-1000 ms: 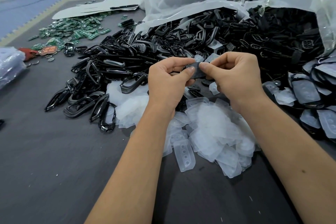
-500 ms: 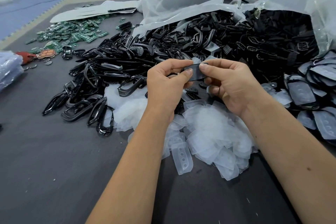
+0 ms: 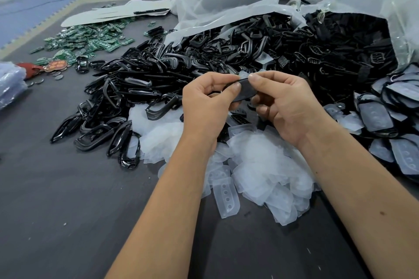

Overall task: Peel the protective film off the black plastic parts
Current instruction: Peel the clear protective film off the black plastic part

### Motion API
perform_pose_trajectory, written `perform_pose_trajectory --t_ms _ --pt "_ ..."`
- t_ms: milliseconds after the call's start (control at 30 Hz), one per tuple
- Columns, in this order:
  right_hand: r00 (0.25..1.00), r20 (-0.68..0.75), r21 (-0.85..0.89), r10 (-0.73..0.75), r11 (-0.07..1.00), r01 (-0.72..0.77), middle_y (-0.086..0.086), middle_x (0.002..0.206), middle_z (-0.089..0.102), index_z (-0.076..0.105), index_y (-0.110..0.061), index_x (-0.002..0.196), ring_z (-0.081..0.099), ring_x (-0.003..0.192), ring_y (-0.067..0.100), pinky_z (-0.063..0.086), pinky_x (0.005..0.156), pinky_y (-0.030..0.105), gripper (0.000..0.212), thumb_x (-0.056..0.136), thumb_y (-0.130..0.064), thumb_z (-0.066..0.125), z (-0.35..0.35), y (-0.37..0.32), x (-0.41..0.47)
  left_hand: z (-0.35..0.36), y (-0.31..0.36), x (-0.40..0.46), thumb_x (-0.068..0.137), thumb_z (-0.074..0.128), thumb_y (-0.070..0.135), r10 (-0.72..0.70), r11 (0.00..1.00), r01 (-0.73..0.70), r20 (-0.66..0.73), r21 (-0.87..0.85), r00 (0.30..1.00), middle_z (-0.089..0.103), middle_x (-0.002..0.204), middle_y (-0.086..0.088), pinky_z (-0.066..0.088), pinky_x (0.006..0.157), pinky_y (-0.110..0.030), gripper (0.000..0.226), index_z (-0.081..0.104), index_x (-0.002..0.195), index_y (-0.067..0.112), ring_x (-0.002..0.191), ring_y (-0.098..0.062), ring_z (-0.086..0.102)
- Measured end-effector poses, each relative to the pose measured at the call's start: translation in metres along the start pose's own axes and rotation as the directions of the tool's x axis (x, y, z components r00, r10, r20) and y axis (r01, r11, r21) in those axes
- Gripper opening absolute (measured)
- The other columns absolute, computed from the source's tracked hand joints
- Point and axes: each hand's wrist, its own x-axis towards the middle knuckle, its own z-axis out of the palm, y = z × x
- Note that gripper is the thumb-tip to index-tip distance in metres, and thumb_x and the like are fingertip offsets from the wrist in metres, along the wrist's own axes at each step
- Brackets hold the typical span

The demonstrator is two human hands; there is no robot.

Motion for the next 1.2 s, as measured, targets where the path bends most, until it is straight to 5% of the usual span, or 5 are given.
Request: perform_pose_trajectory --t_ms 600,800,1200 --pt "0.990 -0.092 -0.145 -0.103 0.985 0.089 0.007 0.080 0.071 0.076 -0.011 0.091 0.056 0.057 0.011 0.037 0.042 0.021 0.008 0.089 -0.003 0.075 0.007 0.003 -0.003 0.001 -0.002 0.002 0.089 0.072 -0.003 0.048 0.998 -0.049 0.036 0.031 0.998 0.078 0.084 -0.007 0.061 0.071 -0.033 0.026 0.077 0.082 0.021 0.084 -0.032 0.077" --pt "0.989 -0.118 -0.107 -0.088 0.991 0.075 0.005 0.072 0.072 0.078 -0.011 0.086 0.057 0.057 0.009 0.045 0.045 0.020 0.015 0.094 -0.002 0.069 0.009 0.003 -0.001 0.001 -0.001 0.002 0.089 0.073 -0.005 0.030 0.999 -0.031 0.018 0.023 0.999 0.075 0.076 0.002 0.057 0.063 -0.021 0.022 0.076 0.083 0.016 0.071 -0.012 0.072" --pt "0.995 -0.056 -0.101 -0.086 0.992 0.080 -0.003 0.062 0.068 0.077 -0.009 0.087 0.060 0.053 0.007 0.047 0.045 0.017 0.009 0.091 -0.001 0.075 -0.001 0.002 0.003 -0.002 -0.001 0.001 0.093 0.072 0.000 -0.014 1.000 0.014 0.009 -0.014 1.000 0.078 0.085 -0.005 0.057 0.067 -0.023 0.016 0.078 0.091 0.014 0.080 -0.014 0.073"
